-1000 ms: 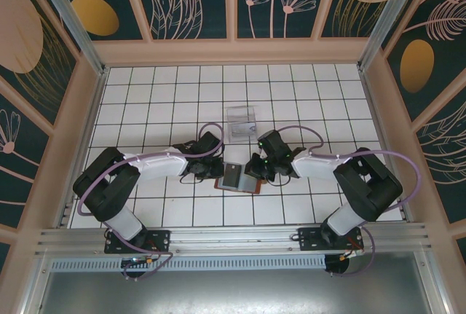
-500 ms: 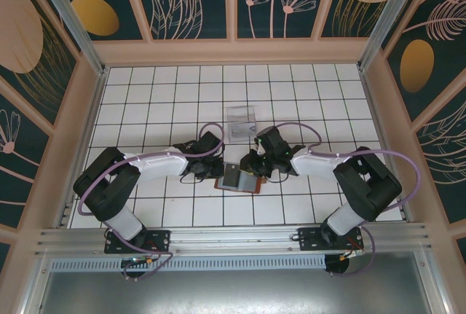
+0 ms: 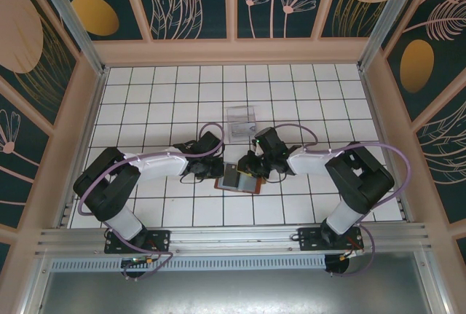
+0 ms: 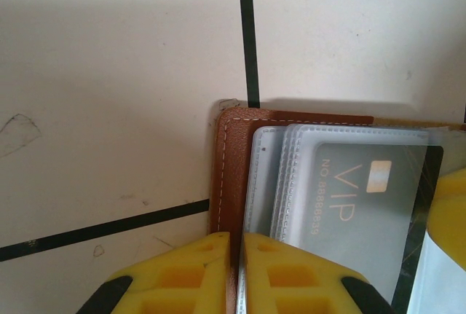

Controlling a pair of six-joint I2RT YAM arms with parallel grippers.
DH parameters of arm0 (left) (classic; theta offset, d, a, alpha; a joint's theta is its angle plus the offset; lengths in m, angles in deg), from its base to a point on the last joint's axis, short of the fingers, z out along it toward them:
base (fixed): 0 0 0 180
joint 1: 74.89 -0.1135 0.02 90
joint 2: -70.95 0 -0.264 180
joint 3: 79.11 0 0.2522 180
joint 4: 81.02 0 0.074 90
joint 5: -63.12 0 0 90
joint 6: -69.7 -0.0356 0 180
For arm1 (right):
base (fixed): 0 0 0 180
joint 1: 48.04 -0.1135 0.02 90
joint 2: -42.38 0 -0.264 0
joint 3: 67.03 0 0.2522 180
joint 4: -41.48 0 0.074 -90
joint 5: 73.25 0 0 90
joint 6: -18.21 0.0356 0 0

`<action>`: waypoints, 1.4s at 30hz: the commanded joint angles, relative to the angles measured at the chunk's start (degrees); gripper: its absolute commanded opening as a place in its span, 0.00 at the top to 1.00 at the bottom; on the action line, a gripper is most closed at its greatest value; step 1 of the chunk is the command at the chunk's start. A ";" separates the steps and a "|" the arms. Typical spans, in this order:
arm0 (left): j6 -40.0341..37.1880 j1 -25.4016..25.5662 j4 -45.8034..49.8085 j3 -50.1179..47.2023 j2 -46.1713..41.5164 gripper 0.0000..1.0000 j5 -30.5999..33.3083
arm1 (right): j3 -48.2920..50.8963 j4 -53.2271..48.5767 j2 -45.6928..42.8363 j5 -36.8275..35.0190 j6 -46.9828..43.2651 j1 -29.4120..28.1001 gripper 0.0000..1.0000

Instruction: Take the credit cards out of the card holder

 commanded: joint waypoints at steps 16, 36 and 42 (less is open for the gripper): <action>-0.96 0.24 5.91 -2.33 3.67 0.87 1.25 | 2.22 3.23 1.93 -0.44 -0.45 0.26 0.85; -0.71 0.22 5.73 -3.21 3.40 0.87 1.40 | 3.56 0.28 -2.22 -2.92 -1.12 0.55 0.98; -0.66 0.23 5.91 -3.28 3.44 0.87 1.60 | 4.26 -1.54 -3.73 -3.47 -1.33 1.18 1.00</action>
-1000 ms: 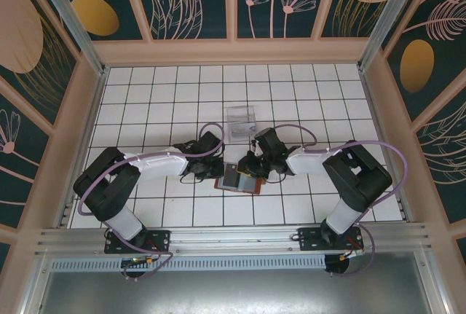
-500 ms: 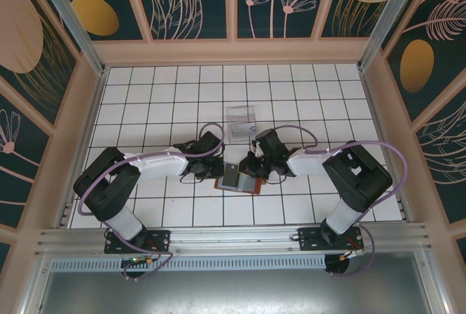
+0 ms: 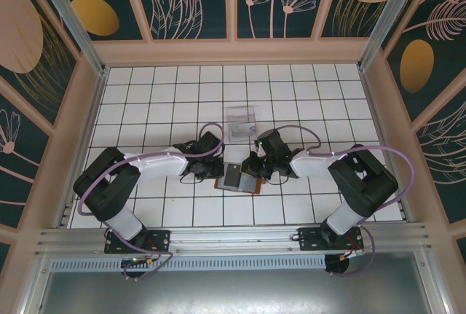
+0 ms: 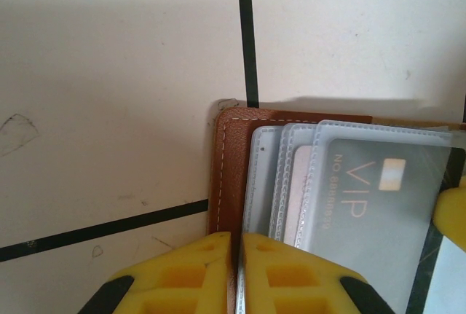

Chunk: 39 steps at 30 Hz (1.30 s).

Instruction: Take the credit cards out of the card holder

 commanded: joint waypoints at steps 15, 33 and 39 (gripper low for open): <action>-0.34 0.29 6.78 -2.14 2.62 0.86 2.41 | 1.62 -6.04 -3.28 -2.27 -3.31 1.63 1.00; -0.67 2.50 10.93 5.58 -0.02 0.50 2.17 | -0.18 -4.39 -0.12 0.78 -4.03 1.47 1.00; -0.84 3.39 11.34 7.55 1.44 0.47 2.76 | -0.31 -4.56 -0.27 0.78 -3.88 1.48 1.00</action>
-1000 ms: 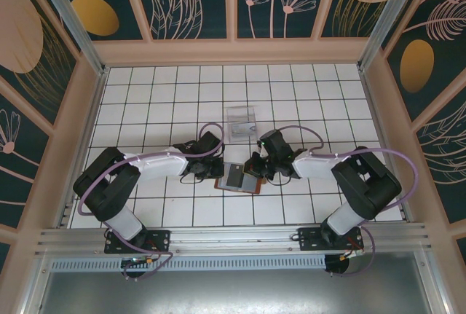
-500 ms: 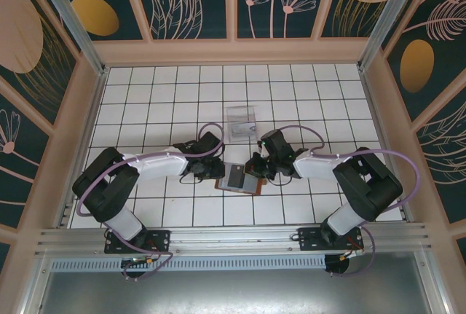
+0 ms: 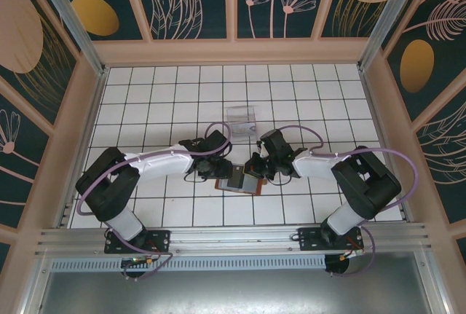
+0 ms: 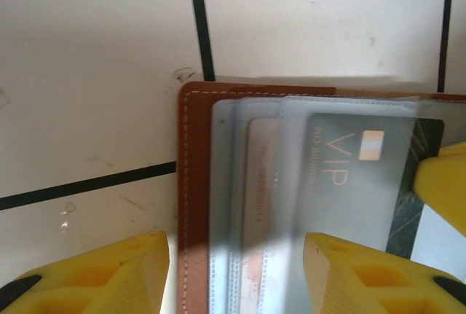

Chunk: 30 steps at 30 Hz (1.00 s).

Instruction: Take the credit cards out of the card holder

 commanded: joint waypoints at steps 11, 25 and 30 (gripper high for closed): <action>-2.17 0.33 1.66 0.12 6.09 0.59 0.43 | -0.91 -2.49 0.60 -0.64 -1.66 0.40 1.00; -0.76 0.35 0.81 -3.91 3.86 0.69 2.30 | -0.07 -7.39 -3.44 -5.31 -2.15 0.49 1.00; -0.30 0.36 0.36 -4.89 3.91 0.68 2.62 | 0.36 -8.73 -5.88 -6.51 -2.42 0.49 1.00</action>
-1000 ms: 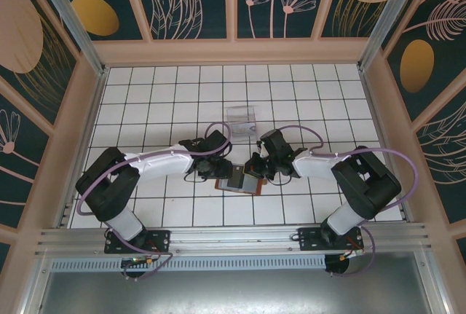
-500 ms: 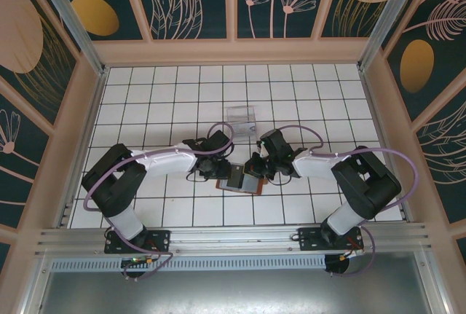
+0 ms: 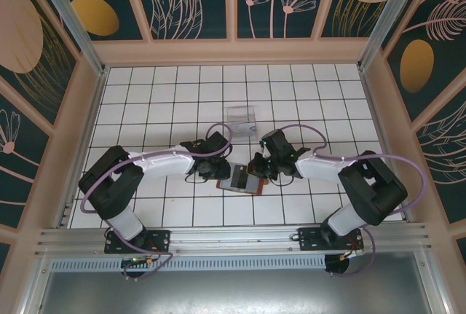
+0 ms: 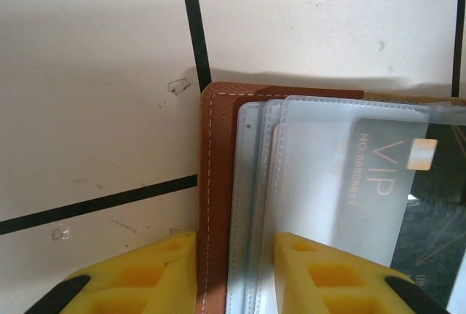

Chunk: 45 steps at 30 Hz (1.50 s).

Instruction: Take the credit cards out of the card holder

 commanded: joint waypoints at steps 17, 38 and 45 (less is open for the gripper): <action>1.51 0.26 3.19 -4.31 -2.50 0.64 3.96 | 0.21 -10.40 -15.71 -6.63 -9.40 0.50 1.00; 0.81 -0.36 0.90 -1.92 -7.50 0.57 6.84 | -22.97 -30.97 -13.36 -16.21 -58.10 0.95 1.00; 1.06 -2.87 -2.10 -4.29 -8.44 0.57 4.59 | -28.81 -35.18 -10.14 -20.86 -83.15 0.16 1.00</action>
